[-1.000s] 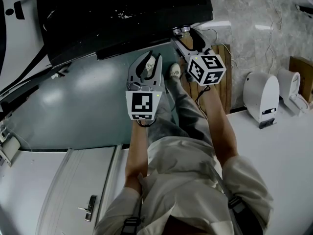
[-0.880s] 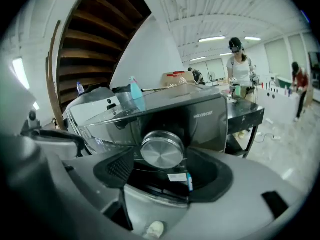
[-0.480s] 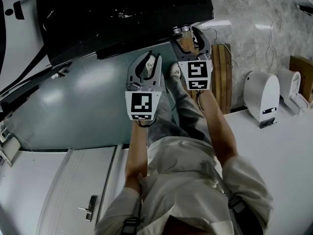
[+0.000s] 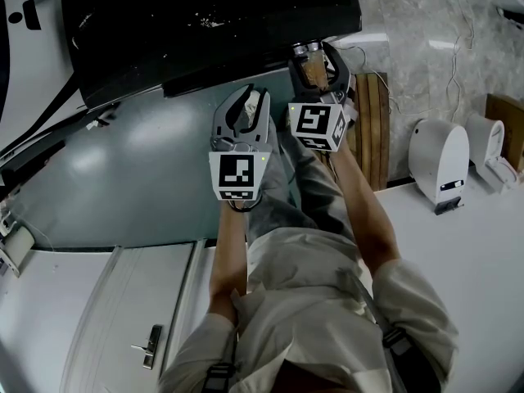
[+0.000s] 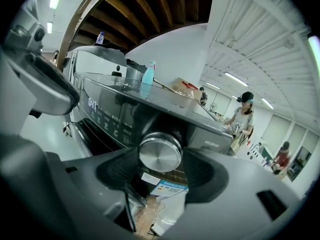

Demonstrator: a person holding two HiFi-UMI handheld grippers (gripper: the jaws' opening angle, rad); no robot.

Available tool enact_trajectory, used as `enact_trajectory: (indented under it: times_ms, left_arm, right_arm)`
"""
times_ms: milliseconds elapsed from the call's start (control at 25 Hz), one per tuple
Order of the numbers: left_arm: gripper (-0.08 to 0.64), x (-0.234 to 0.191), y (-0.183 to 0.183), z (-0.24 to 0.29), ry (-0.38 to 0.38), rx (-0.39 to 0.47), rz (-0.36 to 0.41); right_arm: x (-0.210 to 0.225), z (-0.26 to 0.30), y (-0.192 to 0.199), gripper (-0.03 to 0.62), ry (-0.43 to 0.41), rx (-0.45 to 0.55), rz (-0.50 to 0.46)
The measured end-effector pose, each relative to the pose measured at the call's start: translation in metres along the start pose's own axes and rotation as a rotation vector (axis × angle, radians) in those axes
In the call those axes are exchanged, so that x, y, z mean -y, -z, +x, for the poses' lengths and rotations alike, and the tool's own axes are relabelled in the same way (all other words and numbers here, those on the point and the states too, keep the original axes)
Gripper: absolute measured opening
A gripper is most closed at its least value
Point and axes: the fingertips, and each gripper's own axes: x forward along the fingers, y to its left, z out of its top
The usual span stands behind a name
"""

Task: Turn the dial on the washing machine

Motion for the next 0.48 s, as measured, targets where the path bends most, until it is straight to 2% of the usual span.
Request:
enact_trajectory:
  times_ms: [200,480]
  left_arm:
    - [0.095,-0.0025,0.0018,-0.0007,-0.006,-0.004,-0.002]
    - [0.095,-0.0038,0.0022,-0.0007,-0.004,-0.003,-0.005]
  right_arm:
    - [-0.0006,0.0002,-0.0004,0.268,0.004,0.001,0.010]
    - [0.0006,0.0002,0.0001,0.267,-0.047,0.009,0.137]
